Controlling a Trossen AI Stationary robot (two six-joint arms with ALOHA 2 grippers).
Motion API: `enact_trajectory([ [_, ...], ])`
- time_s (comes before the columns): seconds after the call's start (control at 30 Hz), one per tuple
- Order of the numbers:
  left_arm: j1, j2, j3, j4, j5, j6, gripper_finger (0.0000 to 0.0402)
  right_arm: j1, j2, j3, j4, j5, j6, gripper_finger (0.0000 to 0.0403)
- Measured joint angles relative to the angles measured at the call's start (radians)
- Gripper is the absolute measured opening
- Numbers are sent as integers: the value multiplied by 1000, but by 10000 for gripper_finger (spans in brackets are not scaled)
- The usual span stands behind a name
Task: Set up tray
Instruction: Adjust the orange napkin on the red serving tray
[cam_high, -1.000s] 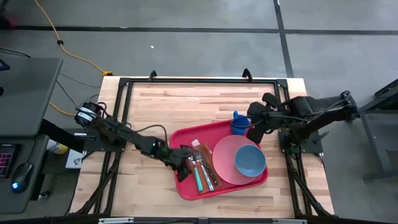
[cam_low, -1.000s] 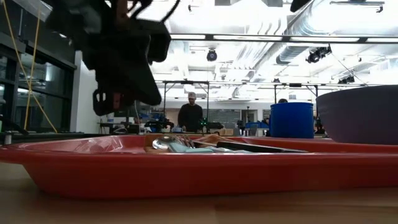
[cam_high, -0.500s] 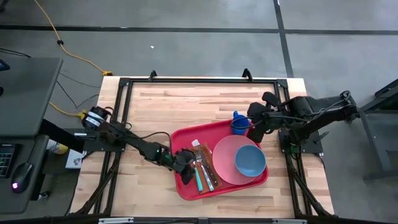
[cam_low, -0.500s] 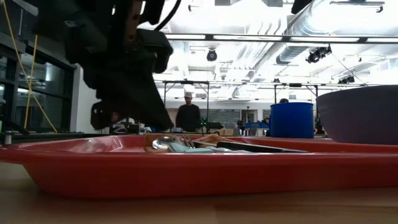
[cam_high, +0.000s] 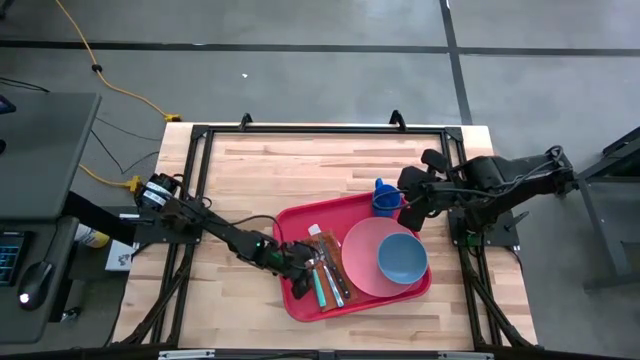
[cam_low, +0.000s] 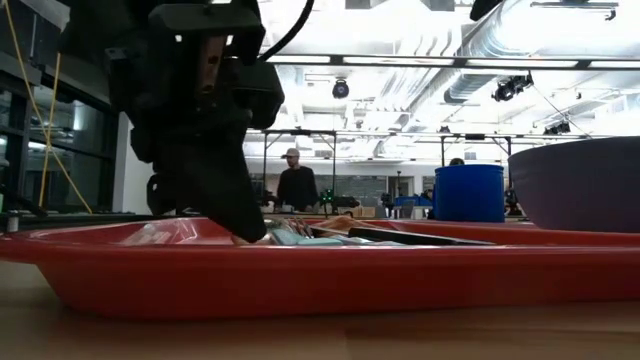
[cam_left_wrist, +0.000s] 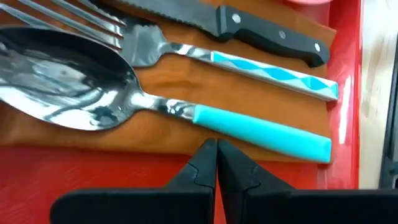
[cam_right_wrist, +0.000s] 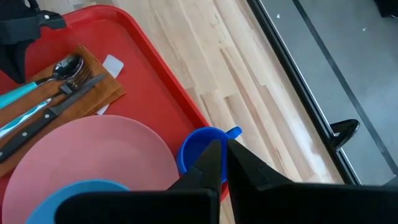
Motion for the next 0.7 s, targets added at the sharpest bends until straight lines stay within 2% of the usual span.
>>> enact_trajectory([
  [0.7,0,10,0,11,8,22,44,0,0,0,1,7,4,0],
])
